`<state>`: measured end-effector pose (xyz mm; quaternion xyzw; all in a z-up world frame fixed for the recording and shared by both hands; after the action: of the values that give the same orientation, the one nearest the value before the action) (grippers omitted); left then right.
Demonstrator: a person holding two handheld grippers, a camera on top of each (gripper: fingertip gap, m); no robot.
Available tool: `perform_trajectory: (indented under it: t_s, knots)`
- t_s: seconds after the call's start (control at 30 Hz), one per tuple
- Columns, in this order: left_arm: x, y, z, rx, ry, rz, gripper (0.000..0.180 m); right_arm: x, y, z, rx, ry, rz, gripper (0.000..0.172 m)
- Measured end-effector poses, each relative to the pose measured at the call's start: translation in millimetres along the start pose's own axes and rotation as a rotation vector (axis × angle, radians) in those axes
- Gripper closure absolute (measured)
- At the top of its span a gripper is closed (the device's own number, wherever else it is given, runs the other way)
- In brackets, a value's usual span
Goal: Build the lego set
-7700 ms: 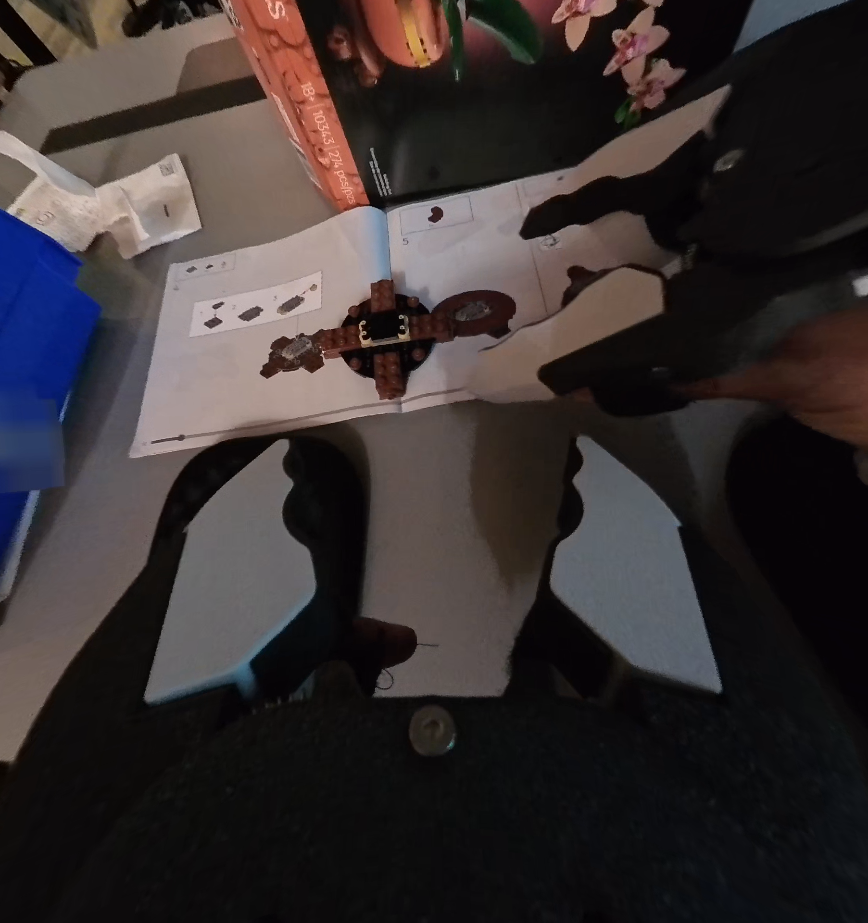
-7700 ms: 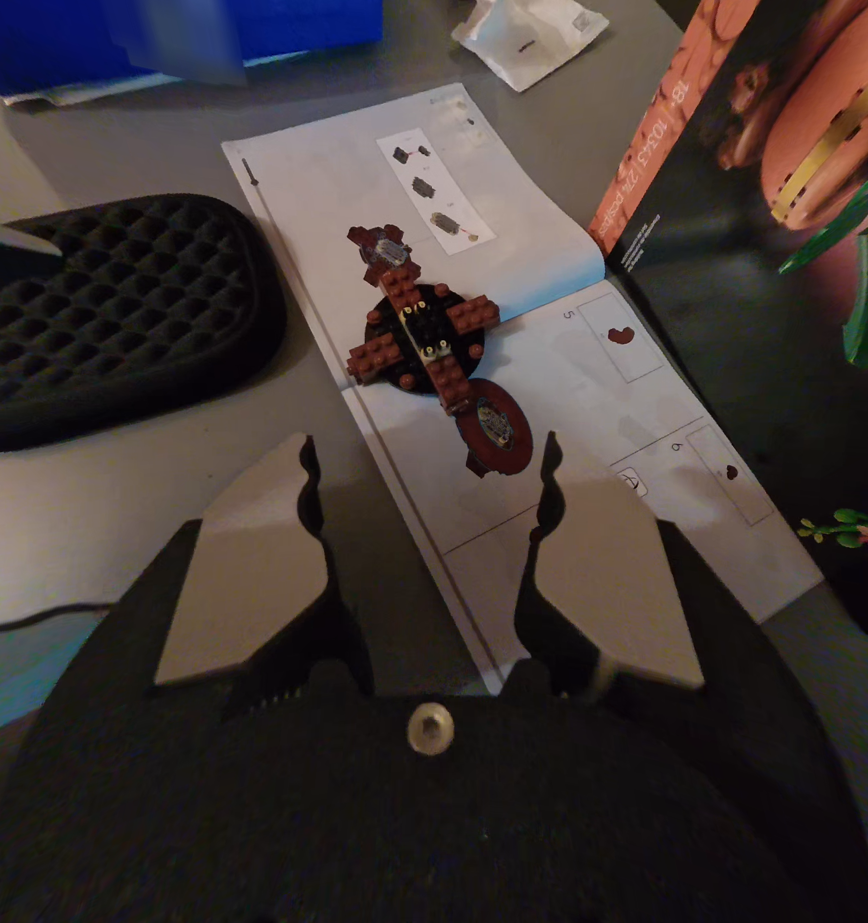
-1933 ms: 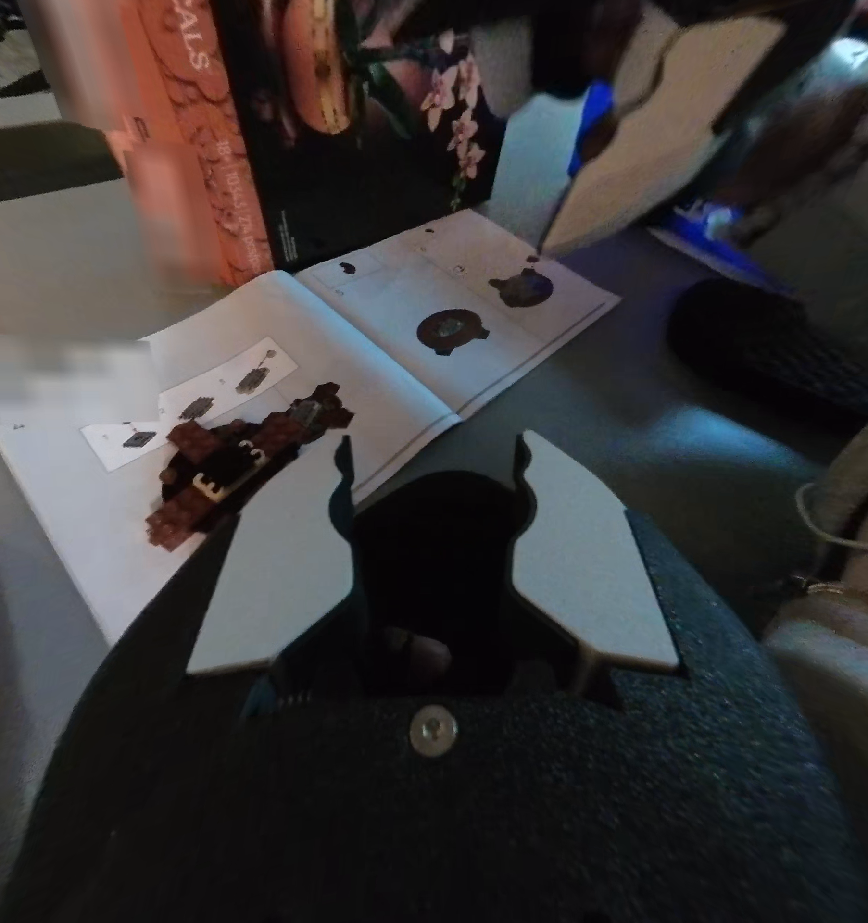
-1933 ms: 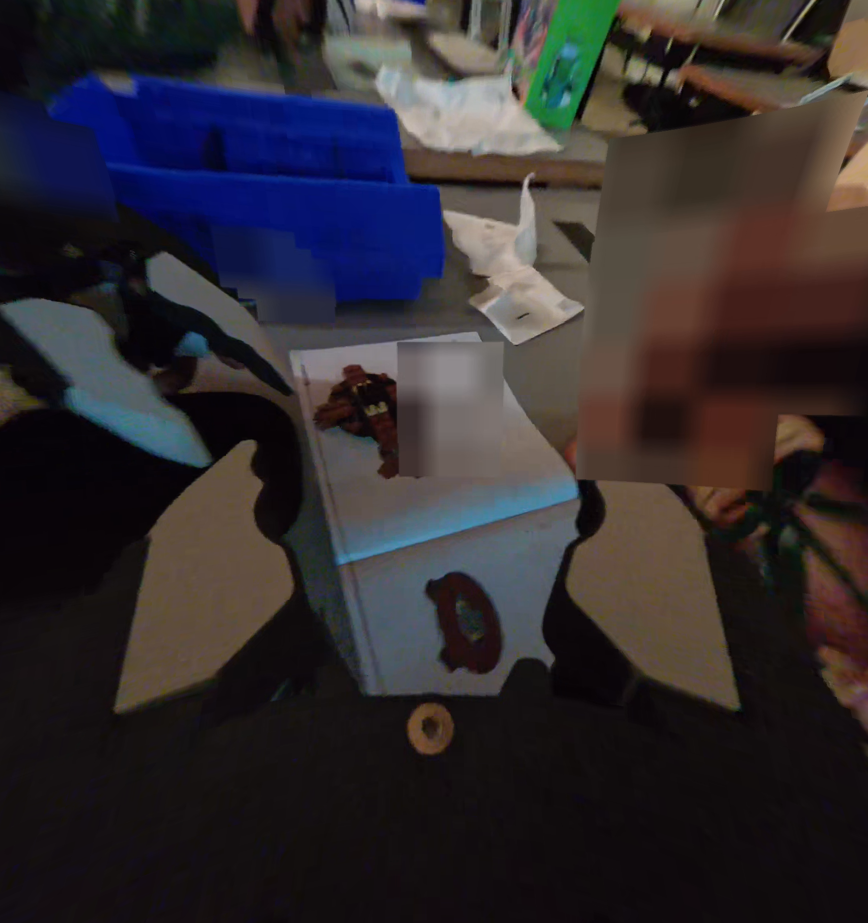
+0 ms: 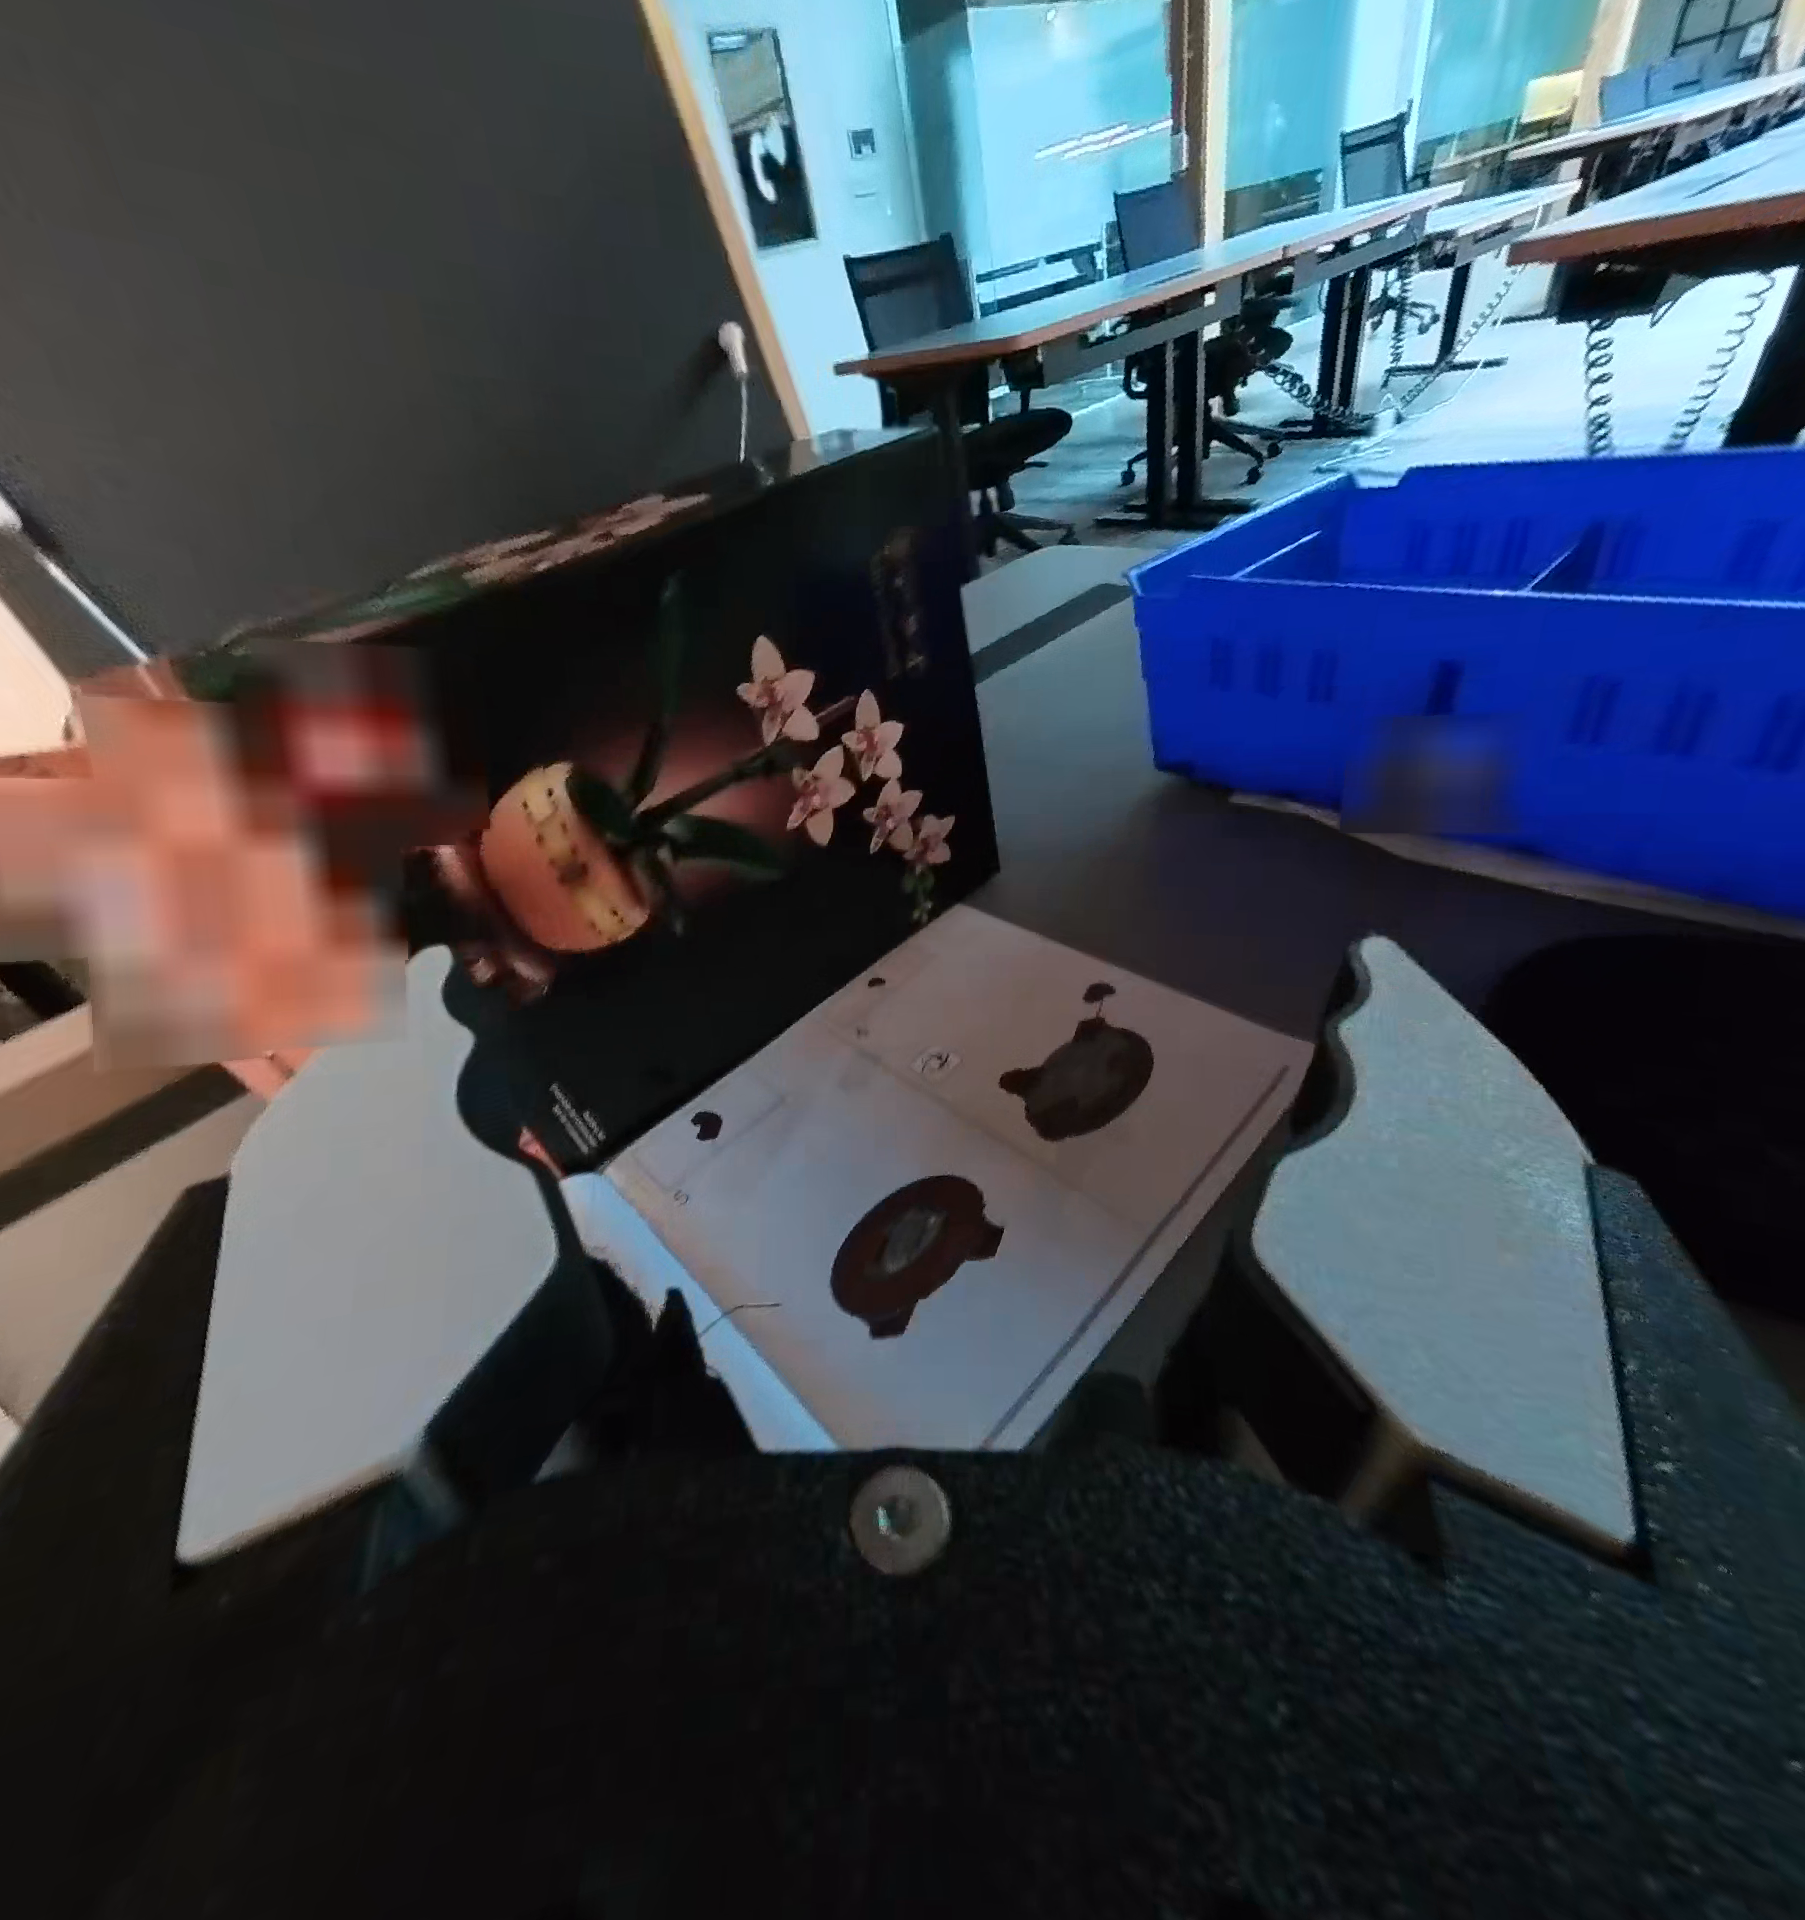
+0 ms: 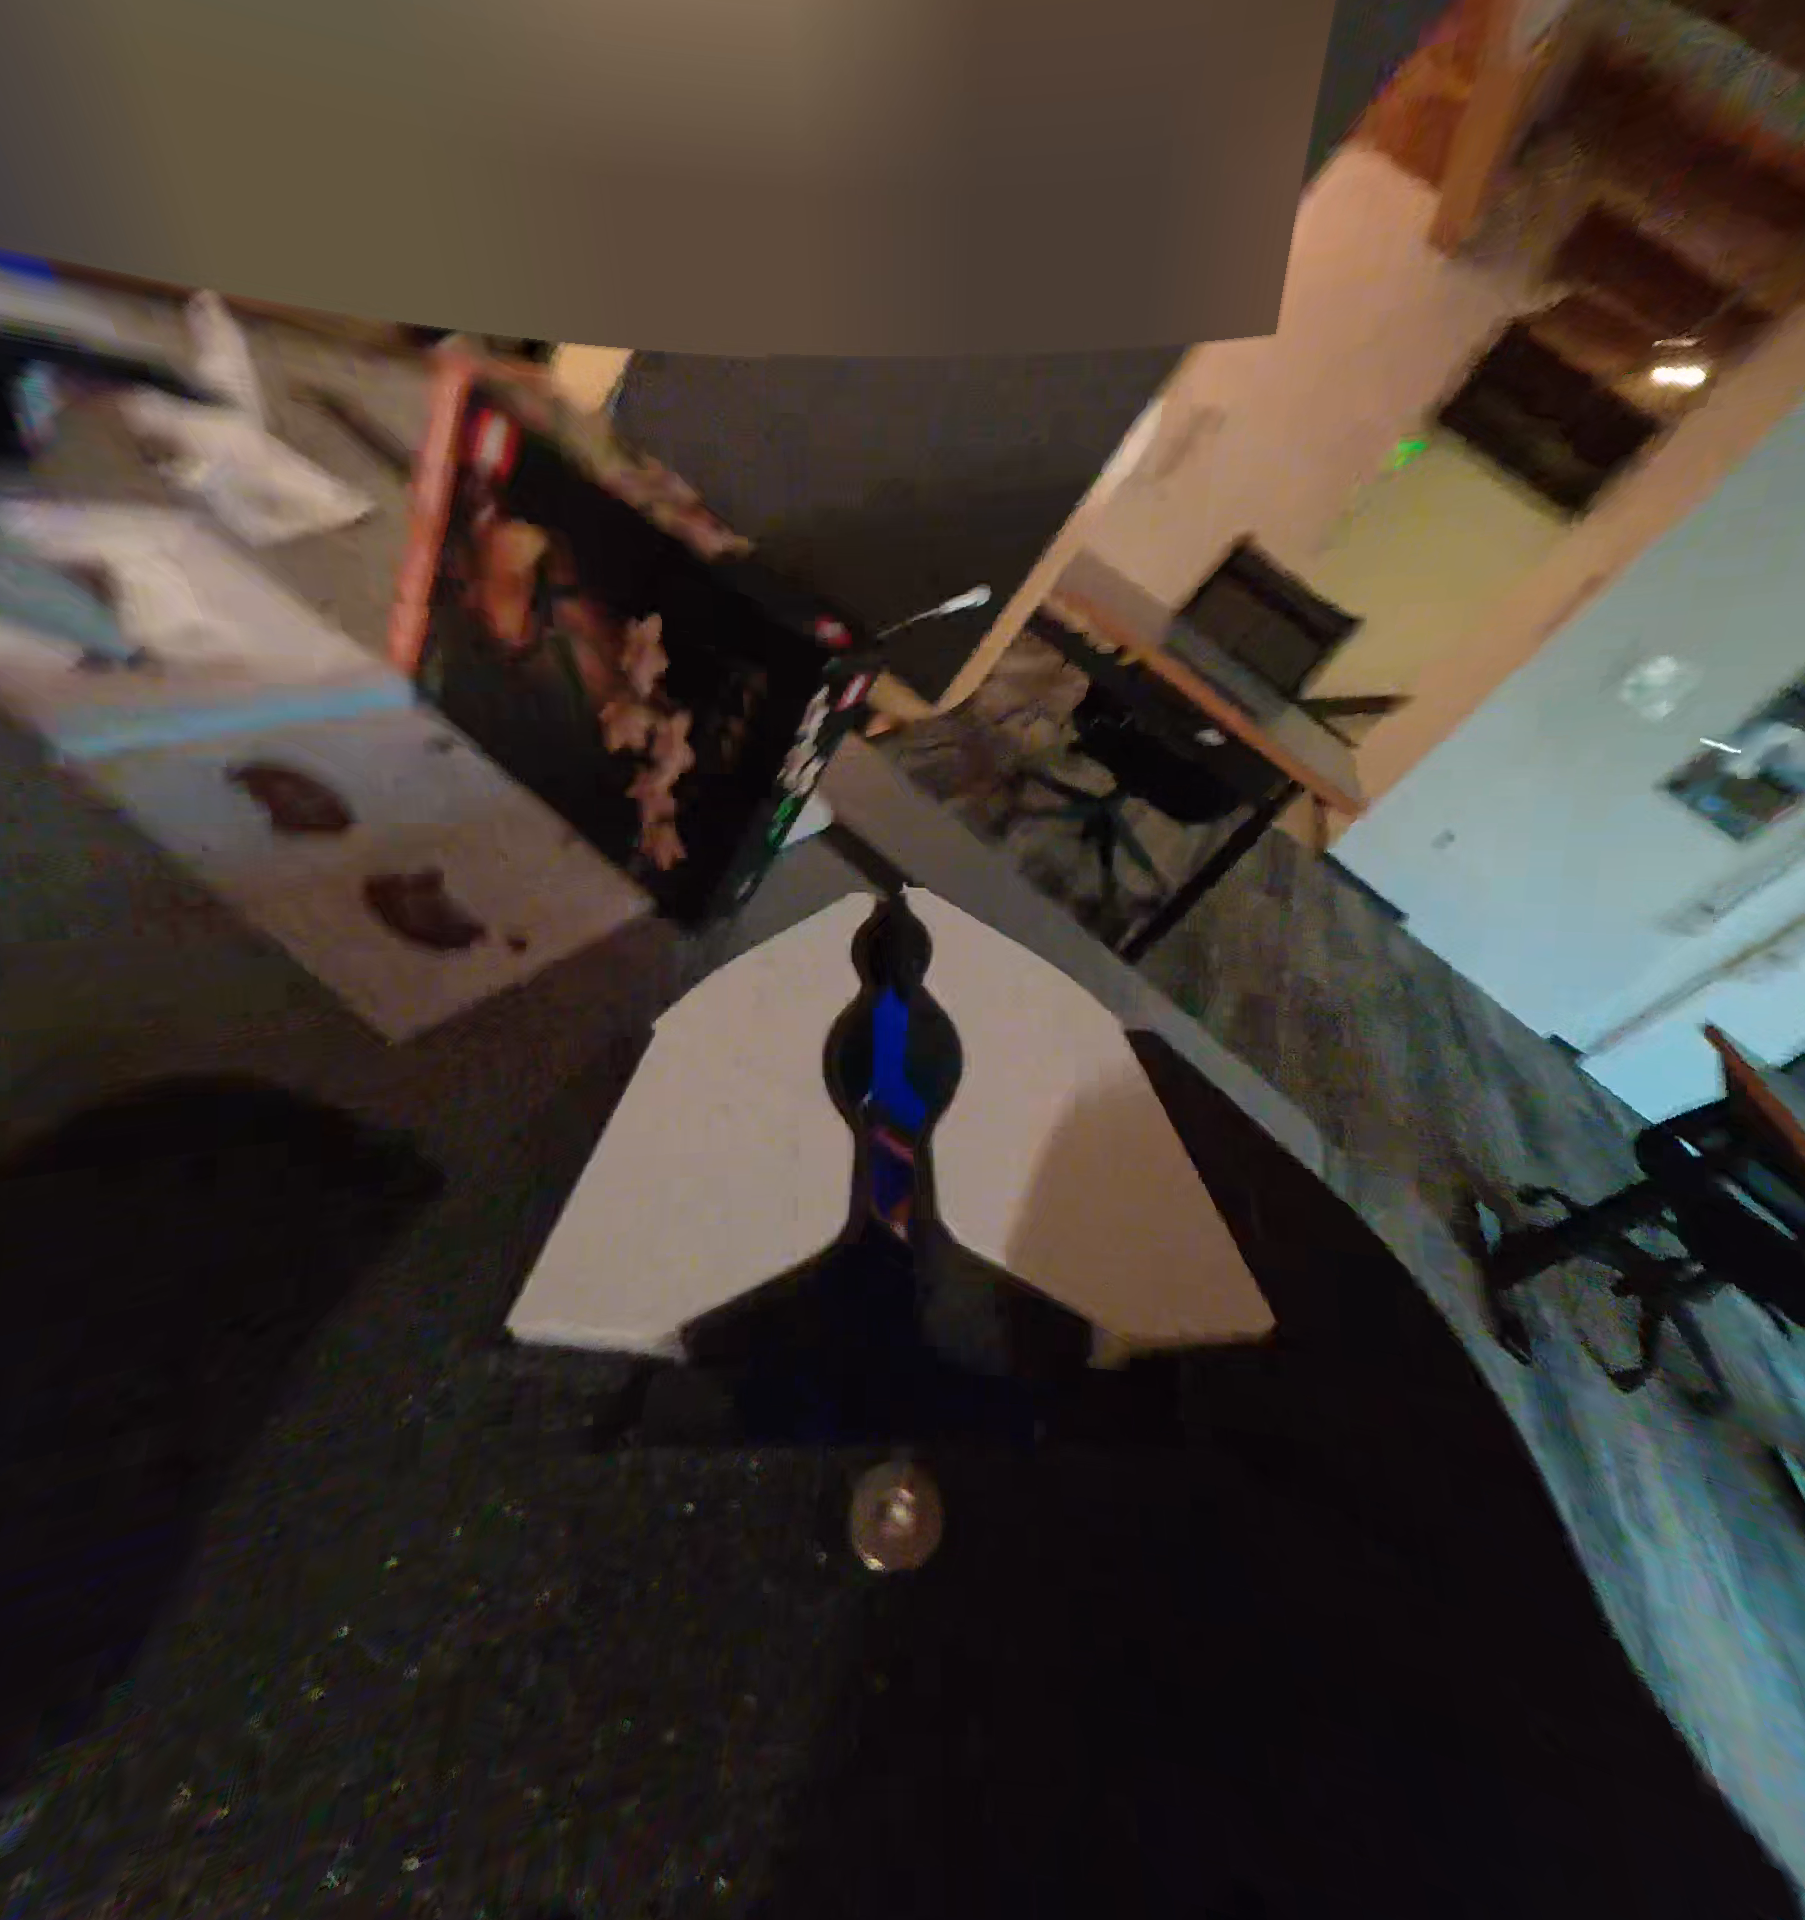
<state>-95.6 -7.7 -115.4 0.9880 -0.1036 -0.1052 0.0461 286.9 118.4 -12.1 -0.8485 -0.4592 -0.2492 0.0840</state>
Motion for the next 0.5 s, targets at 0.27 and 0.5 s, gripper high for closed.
perform_trajectory:
  t_s: [0.27,0.5]
  knots:
    - [17,-8,-2,-0.040,0.022,-0.076,0.036,55,-51,49,-0.124,-0.017,-0.233,0.156]
    - [14,-26,2,-0.155,-0.055,-0.104,0.044,75,-89,75,-0.061,-0.006,-0.410,0.070]
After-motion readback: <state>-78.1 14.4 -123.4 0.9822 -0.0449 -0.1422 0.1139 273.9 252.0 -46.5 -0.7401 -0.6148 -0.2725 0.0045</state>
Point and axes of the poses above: each gripper's, where its closed fingertips meet, y back along the fingers, z out of its underside, x = y × z across the jaws, the point moved 10 cm from there along y, back along the fingers, and after that the axes turned 2 degrees about z, right-handed, at the moved point
